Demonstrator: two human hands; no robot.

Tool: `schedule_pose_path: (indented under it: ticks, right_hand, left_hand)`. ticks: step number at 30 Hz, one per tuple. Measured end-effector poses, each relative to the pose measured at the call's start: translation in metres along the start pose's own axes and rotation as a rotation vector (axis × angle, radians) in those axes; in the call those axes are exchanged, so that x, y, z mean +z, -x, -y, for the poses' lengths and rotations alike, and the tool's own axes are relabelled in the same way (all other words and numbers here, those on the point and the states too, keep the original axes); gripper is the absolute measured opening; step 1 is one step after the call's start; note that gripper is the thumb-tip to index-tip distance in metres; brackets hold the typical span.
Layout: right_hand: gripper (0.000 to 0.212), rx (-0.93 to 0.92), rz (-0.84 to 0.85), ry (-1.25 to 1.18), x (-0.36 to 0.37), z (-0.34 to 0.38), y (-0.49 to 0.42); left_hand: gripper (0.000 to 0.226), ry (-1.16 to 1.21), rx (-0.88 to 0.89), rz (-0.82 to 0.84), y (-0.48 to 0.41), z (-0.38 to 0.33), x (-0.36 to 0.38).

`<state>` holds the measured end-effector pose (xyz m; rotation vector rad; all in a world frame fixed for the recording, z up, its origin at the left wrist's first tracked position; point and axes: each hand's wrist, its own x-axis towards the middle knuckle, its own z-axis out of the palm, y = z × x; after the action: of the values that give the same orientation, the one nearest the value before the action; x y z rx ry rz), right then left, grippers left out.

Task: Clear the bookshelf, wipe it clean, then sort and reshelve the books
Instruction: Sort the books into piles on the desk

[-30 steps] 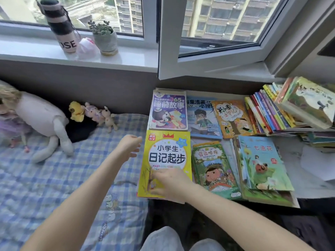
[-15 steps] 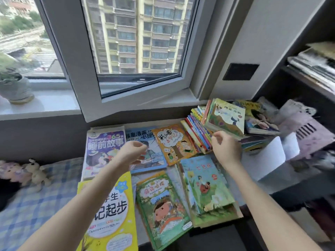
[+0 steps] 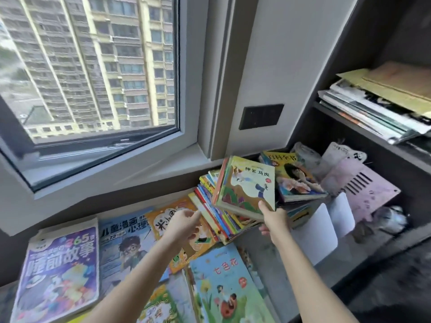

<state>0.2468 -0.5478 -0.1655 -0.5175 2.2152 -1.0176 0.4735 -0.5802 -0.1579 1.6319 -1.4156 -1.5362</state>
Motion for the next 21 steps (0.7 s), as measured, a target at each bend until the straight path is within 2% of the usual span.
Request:
schedule_pose_path:
  ticks: [3,7,13,18,21]
  right_hand:
    - [0.032,0.067,0.034,-0.186,-0.003,-0.008,-0.012]
    - [0.032,0.1,0.08,-0.309,-0.009,-0.012,-0.021]
    - [0.025,0.051,0.093,-0.209,-0.019,-0.011,-0.011]
    - [0.014,0.027,0.219,-0.2,-0.031,-0.032,0.026]
    - [0.026,0.024,0.311,-0.177,-0.028,-0.047,0.053]
  left_hand:
    - [0.033,0.049,-0.047,0.018,-0.027,-0.014,0.02]
    - [0.042,0.187,-0.092,0.119,-0.06,-0.035,0.04]
    - [0.031,0.199,-0.149,0.165,-0.068,-0.042,0.044]
    - [0.01,0.221,-0.159,0.36,-0.024,-0.006,0.012]
    - [0.006,0.353,-0.146,0.441,-0.002,0.019,-0.003]
